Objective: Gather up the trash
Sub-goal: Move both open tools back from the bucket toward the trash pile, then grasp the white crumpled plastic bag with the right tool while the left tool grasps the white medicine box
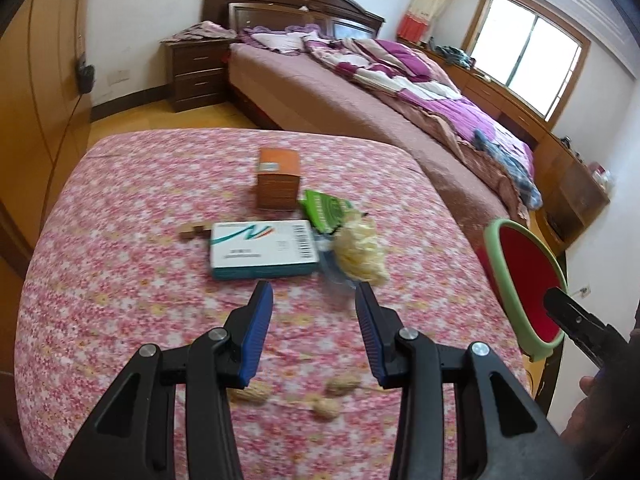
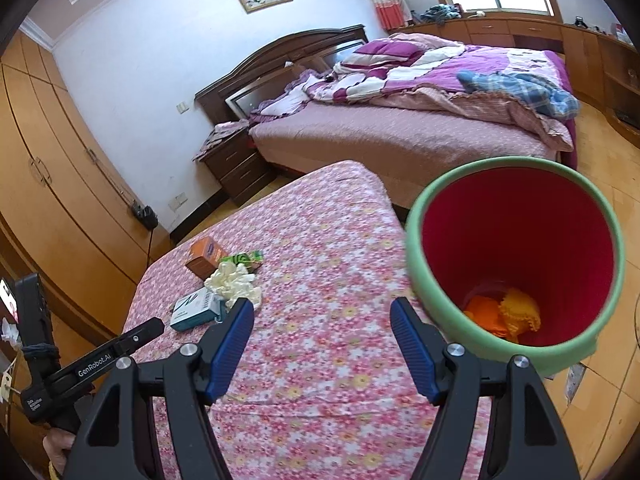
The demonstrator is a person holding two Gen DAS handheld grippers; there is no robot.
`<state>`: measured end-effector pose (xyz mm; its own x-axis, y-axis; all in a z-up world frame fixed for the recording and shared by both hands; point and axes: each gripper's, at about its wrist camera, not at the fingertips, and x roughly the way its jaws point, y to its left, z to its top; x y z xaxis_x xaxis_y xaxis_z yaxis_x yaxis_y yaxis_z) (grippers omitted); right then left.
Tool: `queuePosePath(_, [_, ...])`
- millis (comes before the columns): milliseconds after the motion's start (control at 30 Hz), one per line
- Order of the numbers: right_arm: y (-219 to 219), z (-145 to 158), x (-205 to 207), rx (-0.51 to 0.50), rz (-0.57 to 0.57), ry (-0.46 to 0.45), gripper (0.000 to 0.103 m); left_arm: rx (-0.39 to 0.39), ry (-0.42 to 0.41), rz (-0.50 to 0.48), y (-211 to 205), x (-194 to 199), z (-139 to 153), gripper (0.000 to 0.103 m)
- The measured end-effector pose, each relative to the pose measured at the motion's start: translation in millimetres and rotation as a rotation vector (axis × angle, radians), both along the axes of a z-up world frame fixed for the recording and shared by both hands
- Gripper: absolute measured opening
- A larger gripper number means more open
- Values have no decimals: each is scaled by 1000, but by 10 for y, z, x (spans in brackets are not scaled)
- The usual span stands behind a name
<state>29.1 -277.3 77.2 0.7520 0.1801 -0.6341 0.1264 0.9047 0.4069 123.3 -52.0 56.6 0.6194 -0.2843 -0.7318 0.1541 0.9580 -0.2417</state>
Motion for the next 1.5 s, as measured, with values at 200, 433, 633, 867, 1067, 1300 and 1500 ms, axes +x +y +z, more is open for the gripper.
queuePosePath(200, [238, -39, 240, -10, 58, 13, 73, 6, 7, 67, 233, 101, -85, 43])
queuePosePath(433, [529, -197, 525, -2, 101, 23, 73, 10, 23, 125, 455, 231, -203, 43])
queuePosePath(633, [754, -358, 804, 15, 143, 58, 73, 5, 38, 152, 593, 297, -295, 49])
queuePosePath(867, [1023, -508, 1081, -23, 184, 94, 73, -3, 49, 172, 699, 364, -366, 52])
queuePosePath(1067, [1152, -657, 1253, -31, 206, 128, 73, -6, 72, 192, 763, 419, -433, 52])
queuePosePath(1300, [1158, -753, 1353, -2, 213, 149, 48, -9, 88, 200, 769, 448, -466, 58])
queuePosePath(1500, [1085, -659, 1261, 6, 220, 110, 27, -12, 105, 185, 677, 509, -478, 68])
